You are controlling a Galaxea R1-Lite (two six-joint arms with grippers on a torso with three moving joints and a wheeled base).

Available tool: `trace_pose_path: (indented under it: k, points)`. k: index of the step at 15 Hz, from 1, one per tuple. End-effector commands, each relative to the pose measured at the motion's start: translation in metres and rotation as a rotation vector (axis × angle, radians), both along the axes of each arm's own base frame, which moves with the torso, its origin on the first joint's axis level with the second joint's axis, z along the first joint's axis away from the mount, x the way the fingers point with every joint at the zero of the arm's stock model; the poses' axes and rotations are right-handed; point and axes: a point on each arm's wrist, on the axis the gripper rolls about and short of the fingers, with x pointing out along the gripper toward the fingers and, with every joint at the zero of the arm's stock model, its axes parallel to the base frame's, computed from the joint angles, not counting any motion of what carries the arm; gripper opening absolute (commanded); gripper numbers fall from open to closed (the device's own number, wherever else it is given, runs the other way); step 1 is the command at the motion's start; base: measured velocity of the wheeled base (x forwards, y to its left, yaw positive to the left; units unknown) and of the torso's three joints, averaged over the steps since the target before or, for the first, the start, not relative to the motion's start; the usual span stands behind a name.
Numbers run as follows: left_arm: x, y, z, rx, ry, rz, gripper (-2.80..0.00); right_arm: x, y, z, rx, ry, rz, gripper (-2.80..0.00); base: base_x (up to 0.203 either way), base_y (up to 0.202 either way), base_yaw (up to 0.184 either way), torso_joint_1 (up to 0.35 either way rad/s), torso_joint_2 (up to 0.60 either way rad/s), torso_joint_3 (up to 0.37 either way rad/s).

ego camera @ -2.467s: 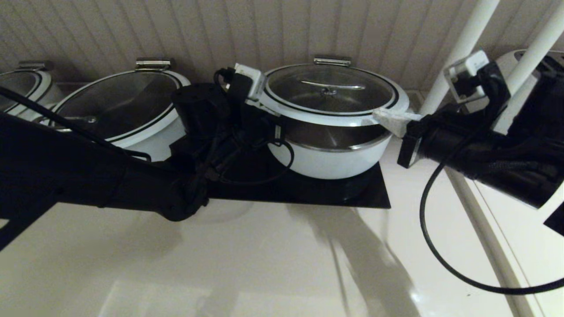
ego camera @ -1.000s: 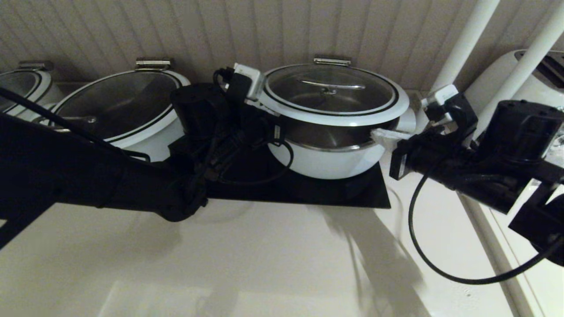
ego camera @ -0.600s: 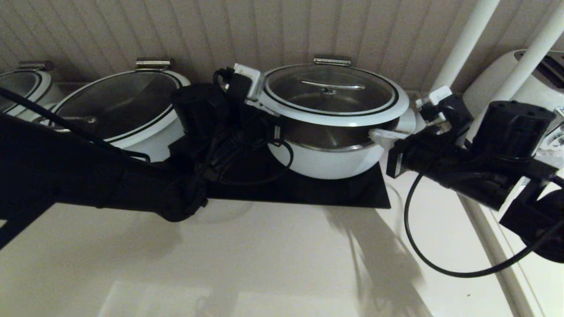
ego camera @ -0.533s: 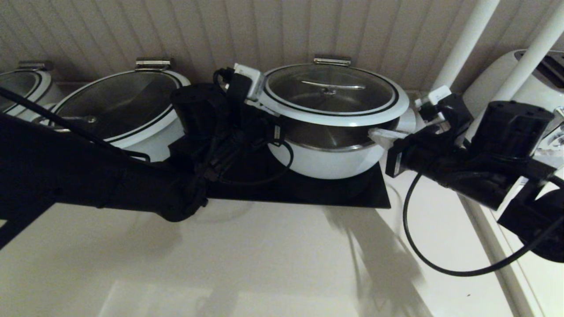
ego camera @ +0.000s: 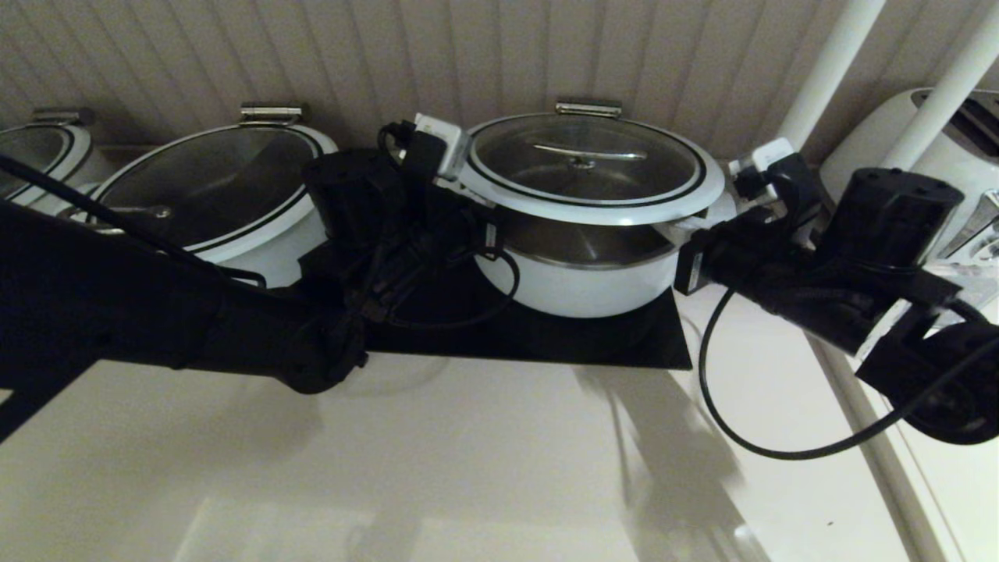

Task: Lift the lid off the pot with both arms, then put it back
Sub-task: Open the pot lid completely

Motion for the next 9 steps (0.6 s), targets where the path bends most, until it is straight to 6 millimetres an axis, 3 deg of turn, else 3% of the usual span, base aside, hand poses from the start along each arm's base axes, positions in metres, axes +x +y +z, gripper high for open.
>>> trace_pose_path:
  k: [1, 9]
  points:
    - [0.0, 0.0, 0.0, 0.0, -0.003, 0.0, -2.8, 0.006, 0.0, 0.001, 0.004, -0.014, -0.007, -2.8, 0.0, 0.0, 0.0, 0.0, 0.0, 0.0]
    - [-0.012, 0.008, -0.005, 0.026, 0.015, 0.002, -2.8, 0.01, -0.003, 0.004, 0.016, -0.044, -0.021, -2.8, 0.0, 0.0, 0.0, 0.0, 0.0, 0.0]
